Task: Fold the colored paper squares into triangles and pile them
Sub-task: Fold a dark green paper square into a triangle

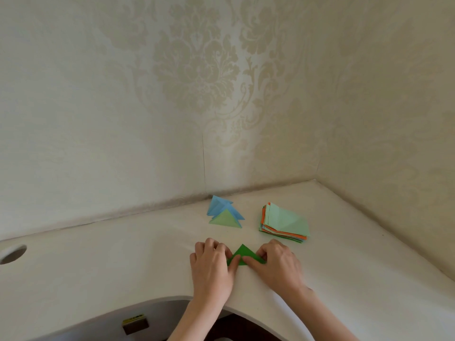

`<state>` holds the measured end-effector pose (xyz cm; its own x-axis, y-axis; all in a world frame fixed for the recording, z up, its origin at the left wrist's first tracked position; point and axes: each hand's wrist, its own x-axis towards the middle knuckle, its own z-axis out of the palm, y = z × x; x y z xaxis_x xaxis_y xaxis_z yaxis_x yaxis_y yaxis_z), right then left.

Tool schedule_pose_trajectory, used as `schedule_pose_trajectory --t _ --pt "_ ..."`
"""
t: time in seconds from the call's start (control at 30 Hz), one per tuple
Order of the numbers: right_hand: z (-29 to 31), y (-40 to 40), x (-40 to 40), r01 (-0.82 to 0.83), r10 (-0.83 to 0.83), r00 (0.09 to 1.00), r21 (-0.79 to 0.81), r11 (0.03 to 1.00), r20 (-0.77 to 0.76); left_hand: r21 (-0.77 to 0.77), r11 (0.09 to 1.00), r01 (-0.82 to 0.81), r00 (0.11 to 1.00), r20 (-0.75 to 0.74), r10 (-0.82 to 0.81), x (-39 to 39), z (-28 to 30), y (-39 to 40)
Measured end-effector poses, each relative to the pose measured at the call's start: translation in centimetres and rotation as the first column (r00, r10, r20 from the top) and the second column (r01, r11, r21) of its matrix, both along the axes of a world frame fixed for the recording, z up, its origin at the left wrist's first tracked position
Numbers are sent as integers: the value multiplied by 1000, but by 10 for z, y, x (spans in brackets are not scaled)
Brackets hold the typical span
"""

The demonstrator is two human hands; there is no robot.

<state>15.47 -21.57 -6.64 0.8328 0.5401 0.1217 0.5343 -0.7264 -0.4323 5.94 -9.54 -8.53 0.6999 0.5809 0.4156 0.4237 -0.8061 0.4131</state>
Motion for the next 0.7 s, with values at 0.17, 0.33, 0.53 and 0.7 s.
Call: schedule_pose_trajectory --t 0.17,0.33,0.53,0.7 --pt "1 -3 7 -8 16 996 101 995 -86 -112 993 40 998 -37 -45 -4 4 6" --pt "0 -13 17 -43 83 982 225 973 -168 -173 979 107 994 45 -101 -10 2 15" --pt "-3 -17 15 -64 112 980 276 959 -163 -77 985 155 987 44 -152 -13 4 7" --pt "-4 -14 12 -68 106 986 274 959 -126 -76 989 125 992 21 -123 -4 14 -16"
